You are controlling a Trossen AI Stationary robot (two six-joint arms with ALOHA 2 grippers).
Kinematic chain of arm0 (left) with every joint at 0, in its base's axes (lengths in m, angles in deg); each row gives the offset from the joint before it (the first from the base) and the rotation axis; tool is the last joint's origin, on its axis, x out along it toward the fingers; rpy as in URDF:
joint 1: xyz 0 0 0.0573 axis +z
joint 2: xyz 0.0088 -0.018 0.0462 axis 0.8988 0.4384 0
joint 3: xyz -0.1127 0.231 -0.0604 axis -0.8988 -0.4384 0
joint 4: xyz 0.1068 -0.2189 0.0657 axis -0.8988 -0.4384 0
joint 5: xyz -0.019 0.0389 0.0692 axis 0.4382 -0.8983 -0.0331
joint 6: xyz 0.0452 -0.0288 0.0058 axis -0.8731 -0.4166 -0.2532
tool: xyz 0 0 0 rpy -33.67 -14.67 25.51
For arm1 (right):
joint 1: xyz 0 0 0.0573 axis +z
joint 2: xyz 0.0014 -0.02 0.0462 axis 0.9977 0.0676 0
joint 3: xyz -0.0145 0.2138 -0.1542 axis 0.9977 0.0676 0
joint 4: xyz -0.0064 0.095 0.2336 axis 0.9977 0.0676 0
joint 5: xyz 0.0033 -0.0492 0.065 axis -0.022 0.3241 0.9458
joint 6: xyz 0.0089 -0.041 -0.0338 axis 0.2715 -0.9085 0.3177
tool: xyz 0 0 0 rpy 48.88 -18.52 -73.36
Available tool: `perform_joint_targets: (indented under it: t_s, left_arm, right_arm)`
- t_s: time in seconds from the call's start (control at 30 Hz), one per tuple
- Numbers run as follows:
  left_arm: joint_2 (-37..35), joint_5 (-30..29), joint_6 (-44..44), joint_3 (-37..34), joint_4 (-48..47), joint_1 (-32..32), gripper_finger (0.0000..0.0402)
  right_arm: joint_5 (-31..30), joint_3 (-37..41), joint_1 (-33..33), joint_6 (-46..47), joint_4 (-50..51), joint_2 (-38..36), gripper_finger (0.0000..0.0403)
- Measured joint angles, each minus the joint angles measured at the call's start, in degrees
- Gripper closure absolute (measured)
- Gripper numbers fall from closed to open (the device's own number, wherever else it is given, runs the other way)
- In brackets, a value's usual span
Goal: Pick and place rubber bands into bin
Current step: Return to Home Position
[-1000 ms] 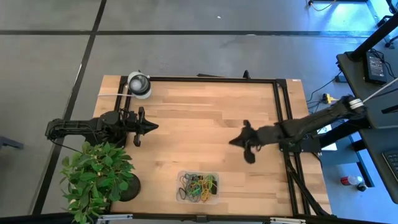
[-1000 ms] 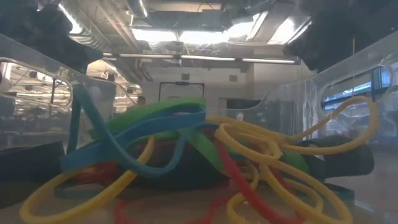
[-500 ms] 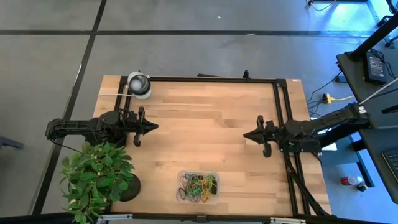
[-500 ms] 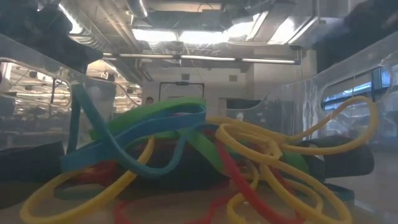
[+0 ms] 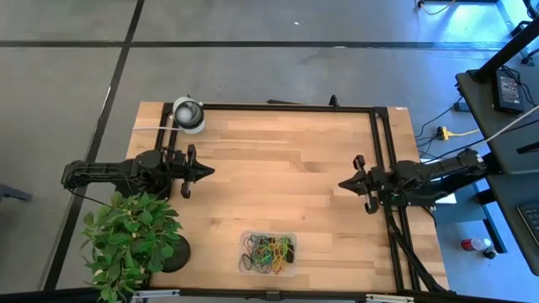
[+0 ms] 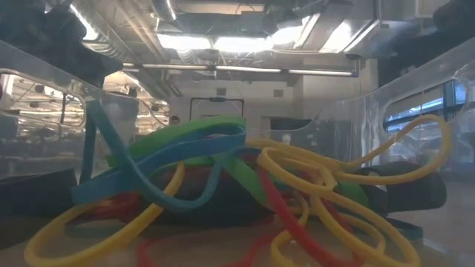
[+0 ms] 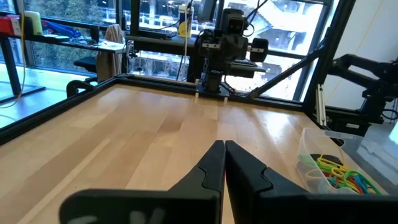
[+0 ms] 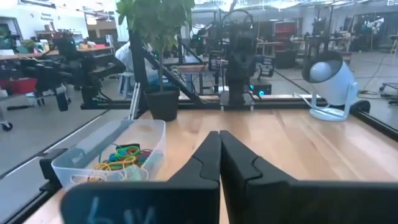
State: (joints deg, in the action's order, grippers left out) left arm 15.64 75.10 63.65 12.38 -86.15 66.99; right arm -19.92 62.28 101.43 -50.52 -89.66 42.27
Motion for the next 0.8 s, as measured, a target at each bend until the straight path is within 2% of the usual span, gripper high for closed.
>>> perform_joint_targets:
  t_s: [0.17, 0.3, 0.57, 0.8]
  left_arm:
    - [0.0, -0.01, 0.0, 0.0, 0.0, 0.0, 0.0394]
    - [0.0, -0.02, 0.0, 0.0, -0.02, 0.0, 0.0395]
    - [0.01, -0.15, 0.0, -0.02, 0.26, 0.0, 0.0394]
    - [-0.01, -0.19, 0.0, -0.02, 0.28, 0.0, 0.0393]
  right_arm:
    - [0.86, 0.0, -0.93, -1.27, 5.53, -6.48, 0.0401]
    - [3.44, -0.09, -1.41, -1.05, 8.17, -6.36, 0.0401]
    - [3.43, -0.09, -2.44, -6.44, 8.38, -6.33, 0.0389]
    - [3.46, -0.09, -2.44, 2.36, 8.33, -6.33, 0.0383]
